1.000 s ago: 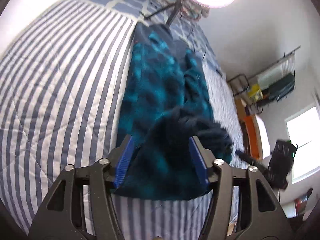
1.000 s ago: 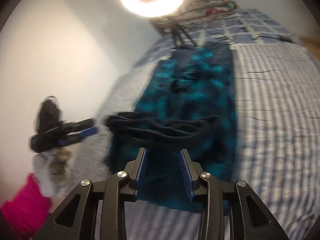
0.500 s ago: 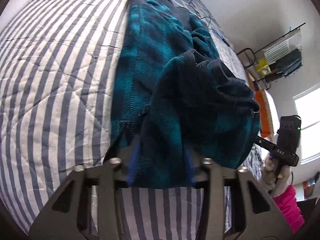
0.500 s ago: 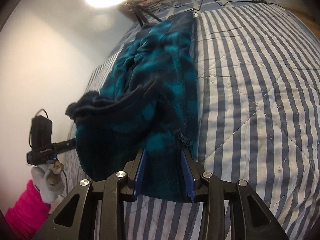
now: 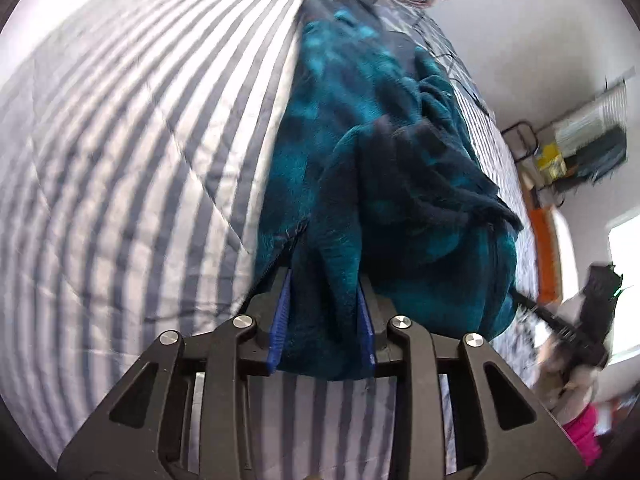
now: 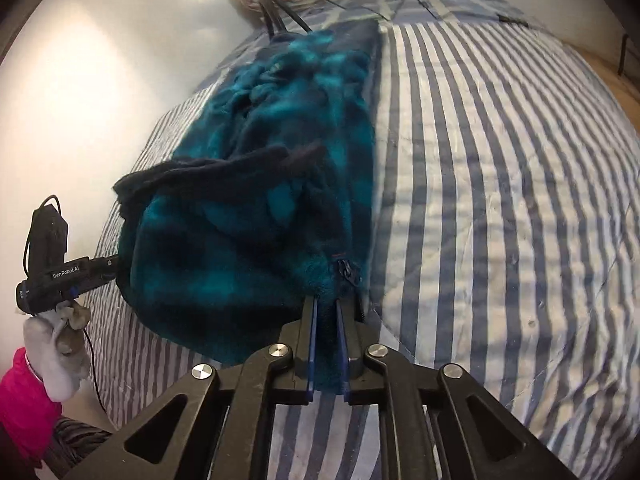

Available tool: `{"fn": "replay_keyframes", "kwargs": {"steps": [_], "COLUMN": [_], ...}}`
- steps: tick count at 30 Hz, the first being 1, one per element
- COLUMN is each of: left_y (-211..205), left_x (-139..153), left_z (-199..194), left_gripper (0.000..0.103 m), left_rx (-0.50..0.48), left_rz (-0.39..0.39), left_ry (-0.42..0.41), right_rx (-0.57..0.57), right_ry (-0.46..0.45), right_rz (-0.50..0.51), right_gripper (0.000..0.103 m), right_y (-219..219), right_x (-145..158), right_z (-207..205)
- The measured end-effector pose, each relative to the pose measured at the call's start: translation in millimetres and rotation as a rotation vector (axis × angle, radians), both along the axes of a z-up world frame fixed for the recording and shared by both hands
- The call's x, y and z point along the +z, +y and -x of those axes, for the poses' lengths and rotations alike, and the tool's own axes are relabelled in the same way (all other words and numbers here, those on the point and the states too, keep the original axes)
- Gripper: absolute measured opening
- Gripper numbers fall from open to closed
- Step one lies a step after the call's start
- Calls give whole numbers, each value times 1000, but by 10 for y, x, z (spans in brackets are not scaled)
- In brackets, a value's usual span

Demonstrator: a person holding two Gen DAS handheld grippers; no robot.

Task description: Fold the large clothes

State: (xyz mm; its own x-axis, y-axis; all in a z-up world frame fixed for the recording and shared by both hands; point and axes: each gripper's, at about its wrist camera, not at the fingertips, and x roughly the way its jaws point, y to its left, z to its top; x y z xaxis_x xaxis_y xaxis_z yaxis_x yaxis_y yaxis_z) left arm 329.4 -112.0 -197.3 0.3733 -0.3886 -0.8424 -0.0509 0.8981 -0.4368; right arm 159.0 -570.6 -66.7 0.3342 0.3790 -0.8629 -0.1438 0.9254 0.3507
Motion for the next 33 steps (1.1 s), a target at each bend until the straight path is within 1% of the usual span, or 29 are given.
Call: {"fn": "replay_keyframes", "kwargs": {"steps": [1, 2, 4, 6, 8, 10, 13, 14, 15, 16, 17, 18, 20, 22, 24, 25, 26, 27, 28, 31, 33], "left_y": [-10, -11, -68, -211, -360, -485, -510, -499, -489, -476, -469, -444, -399, -265, -2, 75, 155, 202, 241, 329, 306], "left_x": [91, 203, 387, 503, 509, 434, 264, 191, 120, 34, -39, -111, -120, -33, 81, 113, 147, 159, 143, 49, -40], "left_z": [17, 56, 107, 105, 59, -57, -310, -432, -559, -648, -724, -792, -824, -790, -666, -612, -528, -457, -375, -212, -92], "left_gripper": [33, 33, 33, 33, 33, 33, 33, 33, 33, 33, 34, 35, 35, 35, 35, 40, 42, 42, 42, 42, 42], "left_rx": [-4, -3, -35, -107, -158, -176, -162, -156, -150, -142, -130, -122, -127, -131, -108, -103, -110, -125, -142, -143, -147], "left_rz": [-38, -62, -86, -105, -122, -155, -174, -164, -160, -155, -138, -112, -77, -11, 66, 82, 86, 79, 77, 141, 155], "left_ry": [-28, -69, -138, -176, -188, -175, -142, -126, -108, -95, -75, -52, -47, -60, -69, -73, -81, -83, -69, -22, -5], "right_rx": [-7, -6, 39, 93, 167, 222, 250, 243, 227, 207, 193, 179, 161, 173, 164, 153, 150, 154, 160, 203, 253], "right_ry": [-41, -73, -138, -158, -157, -147, -141, -134, -126, -117, -117, -105, -76, -87, -101, -116, -132, -149, -158, -186, -185], "right_rz": [20, 27, -21, -55, -69, -34, 44, 81, 125, 161, 172, 164, 118, 106, 93, 91, 90, 87, 75, 44, 23], "right_gripper": [21, 21, 21, 21, 21, 21, 21, 20, 13, 11, 11, 10, 10, 11, 15, 18, 20, 24, 25, 25, 27], "right_y": [-8, 0, 82, 226, 462, 701, 902, 946, 971, 977, 958, 928, 860, 820, 752, 723, 718, 736, 768, 979, 1175], "right_x": [100, 175, 332, 391, 358, 245, 71, -7, -87, -153, -206, -249, -281, -203, -80, -10, 39, 107, 168, 312, 350], "right_z": [7, 19, 48, 55, 28, -44, -224, -361, -497, -628, -691, -765, -801, -743, -665, -615, -587, -550, -513, -518, -507]}}
